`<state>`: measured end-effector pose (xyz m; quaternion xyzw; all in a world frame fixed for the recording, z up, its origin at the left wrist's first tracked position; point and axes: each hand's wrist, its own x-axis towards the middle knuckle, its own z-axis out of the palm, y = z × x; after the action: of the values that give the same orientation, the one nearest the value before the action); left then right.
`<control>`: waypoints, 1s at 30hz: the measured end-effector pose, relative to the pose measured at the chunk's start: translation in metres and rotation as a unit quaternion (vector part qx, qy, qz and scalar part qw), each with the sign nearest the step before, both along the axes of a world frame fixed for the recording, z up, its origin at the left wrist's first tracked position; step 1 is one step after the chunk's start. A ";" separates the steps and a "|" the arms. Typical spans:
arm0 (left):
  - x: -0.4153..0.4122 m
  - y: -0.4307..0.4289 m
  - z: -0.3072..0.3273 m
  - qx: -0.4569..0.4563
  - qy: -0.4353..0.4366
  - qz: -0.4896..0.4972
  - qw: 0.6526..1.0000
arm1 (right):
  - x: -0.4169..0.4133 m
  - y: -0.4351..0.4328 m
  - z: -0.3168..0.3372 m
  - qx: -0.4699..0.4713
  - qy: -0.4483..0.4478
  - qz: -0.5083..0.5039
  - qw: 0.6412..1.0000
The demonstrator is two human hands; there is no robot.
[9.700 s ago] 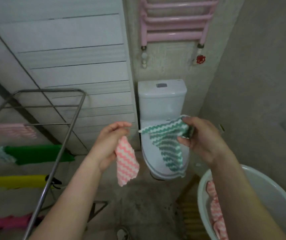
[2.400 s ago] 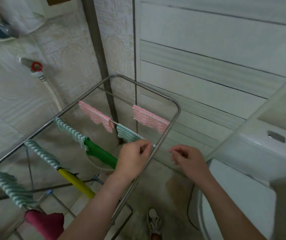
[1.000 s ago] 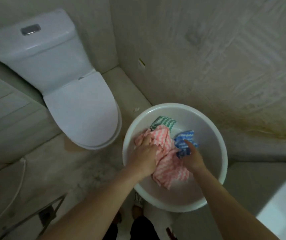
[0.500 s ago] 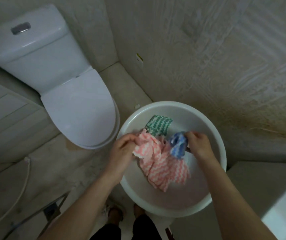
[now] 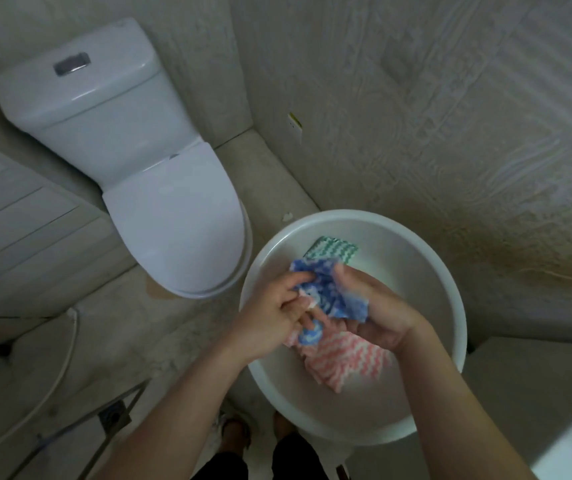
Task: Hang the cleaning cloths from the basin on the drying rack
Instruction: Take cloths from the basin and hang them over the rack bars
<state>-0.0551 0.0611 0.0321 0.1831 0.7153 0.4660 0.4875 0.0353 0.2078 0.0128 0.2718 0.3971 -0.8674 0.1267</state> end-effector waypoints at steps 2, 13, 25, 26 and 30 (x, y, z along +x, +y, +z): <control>-0.003 -0.005 0.007 -0.016 0.031 0.004 0.999 | 0.001 -0.001 0.005 0.109 0.016 0.046 0.993; -0.007 -0.055 0.073 0.056 0.144 0.033 0.987 | -0.020 -0.039 0.077 0.309 0.149 0.258 0.903; 0.028 -0.182 0.123 0.081 0.274 0.223 0.932 | -0.039 -0.138 0.126 0.329 0.210 0.284 0.876; 0.034 -0.192 0.125 0.090 0.261 0.262 0.925 | -0.037 -0.148 0.131 0.324 0.207 0.291 0.876; 0.064 -0.238 0.140 0.103 0.234 0.358 0.898 | -0.024 -0.203 0.162 0.464 0.253 0.347 0.775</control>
<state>0.0093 -0.1773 0.1723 0.0675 0.7738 0.6241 0.0848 0.0115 0.0049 0.1745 -0.0873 0.8363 -0.5130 0.1728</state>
